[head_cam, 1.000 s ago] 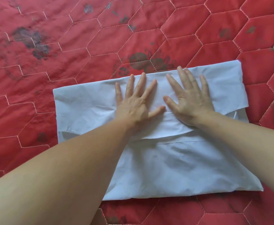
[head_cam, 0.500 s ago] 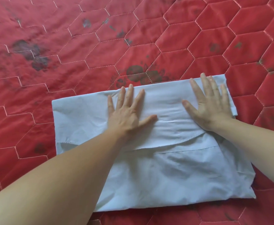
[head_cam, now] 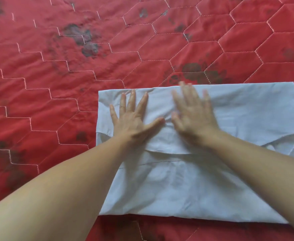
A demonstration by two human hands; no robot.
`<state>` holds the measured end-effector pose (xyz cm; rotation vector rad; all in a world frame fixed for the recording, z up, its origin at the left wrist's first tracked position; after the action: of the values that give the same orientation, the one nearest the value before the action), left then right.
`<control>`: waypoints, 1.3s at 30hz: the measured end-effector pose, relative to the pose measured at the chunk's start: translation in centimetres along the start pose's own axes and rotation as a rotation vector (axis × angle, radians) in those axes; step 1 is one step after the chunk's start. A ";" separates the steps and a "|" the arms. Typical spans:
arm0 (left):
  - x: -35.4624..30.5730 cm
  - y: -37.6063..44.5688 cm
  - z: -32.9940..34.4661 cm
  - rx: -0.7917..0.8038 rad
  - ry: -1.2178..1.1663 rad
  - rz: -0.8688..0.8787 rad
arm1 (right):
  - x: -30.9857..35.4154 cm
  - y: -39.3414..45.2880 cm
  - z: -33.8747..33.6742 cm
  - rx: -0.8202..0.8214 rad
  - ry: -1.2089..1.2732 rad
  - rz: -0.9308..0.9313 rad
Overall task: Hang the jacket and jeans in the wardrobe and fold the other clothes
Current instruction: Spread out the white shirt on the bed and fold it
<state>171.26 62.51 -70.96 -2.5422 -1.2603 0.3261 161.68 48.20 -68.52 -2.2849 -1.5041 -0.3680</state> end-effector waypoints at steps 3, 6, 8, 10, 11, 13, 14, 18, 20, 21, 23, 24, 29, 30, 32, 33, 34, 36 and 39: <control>2.6 0.0 -0.1 -0.070 -0.017 -0.045 | 4.1 1.9 2.9 0.026 -0.026 -0.037; 6.0 0.2 0.0 -0.083 0.077 -0.116 | 3.5 2.0 3.8 -0.023 -0.125 -0.025; 6.9 0.3 0.0 -0.079 0.102 -0.123 | 3.5 2.0 4.1 -0.018 -0.143 -0.027; 7.0 0.6 0.1 -0.068 0.103 -0.116 | 3.6 2.2 4.1 -0.009 -0.150 -0.019; 7.0 0.6 0.0 -0.053 0.098 -0.114 | 3.6 2.2 4.1 0.004 -0.157 -0.011; 7.2 0.0 -0.1 -0.027 0.060 -0.123 | 3.6 2.1 4.1 0.036 -0.183 0.004; 7.3 -0.6 -0.1 -0.034 0.021 -0.135 | 3.6 2.1 4.1 0.053 -0.196 0.012; 8.2 -5.8 -0.1 -0.152 -0.160 -0.206 | 3.9 1.7 3.7 0.128 -0.199 0.066; 8.5 -8.5 0.4 -0.140 -0.150 -0.178 | 4.9 0.0 4.0 0.151 -0.204 0.038; 8.6 -9.7 0.6 -0.125 -0.133 -0.164 | 5.6 -1.5 4.5 0.156 -0.197 0.012; 9.0 -11.5 0.8 -0.130 -0.174 -0.178 | 6.7 -4.7 6.0 0.156 -0.169 -0.019; 9.0 -12.1 0.7 -0.147 -0.237 -0.194 | 7.1 -6.0 6.5 0.149 -0.146 -0.007; 9.7 -12.8 0.2 -0.085 -0.875 -0.500 | 8.8 -9.9 8.0 0.180 -0.078 0.098; 9.8 -12.4 0.3 -0.024 -0.949 -0.562 | 9.0 -10.3 8.0 0.184 -0.063 0.113; 9.9 -11.4 0.3 0.074 -1.026 -0.627 | 9.7 -11.0 7.6 0.172 -0.036 0.129; 9.9 -11.0 0.3 0.101 -1.047 -0.632 | 10.0 -11.3 7.4 0.174 -0.018 0.137; 9.9 -10.6 0.0 0.114 -1.056 -0.624 | 10.3 -11.6 7.3 0.186 0.003 0.146; 9.2 -10.1 -0.8 0.130 -1.072 -0.557 | 10.8 -12.1 6.8 0.176 0.100 0.159; 7.1 -10.1 -2.6 0.077 -1.024 -0.404 | 10.8 -12.4 5.7 0.074 0.428 0.210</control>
<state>168.85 73.61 -65.52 -1.9508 -1.9508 1.6525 154.60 64.05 -67.02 -2.1076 -1.0397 -0.6765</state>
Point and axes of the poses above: each hand's wrist, its own y-axis towards the middle knuckle, its own z-axis out of the palm, x = y × z, the point moved 6 cm from there along y, towards the middle knuckle, and after that the axes turned 11 degrees about y, right-handed, at the moved point
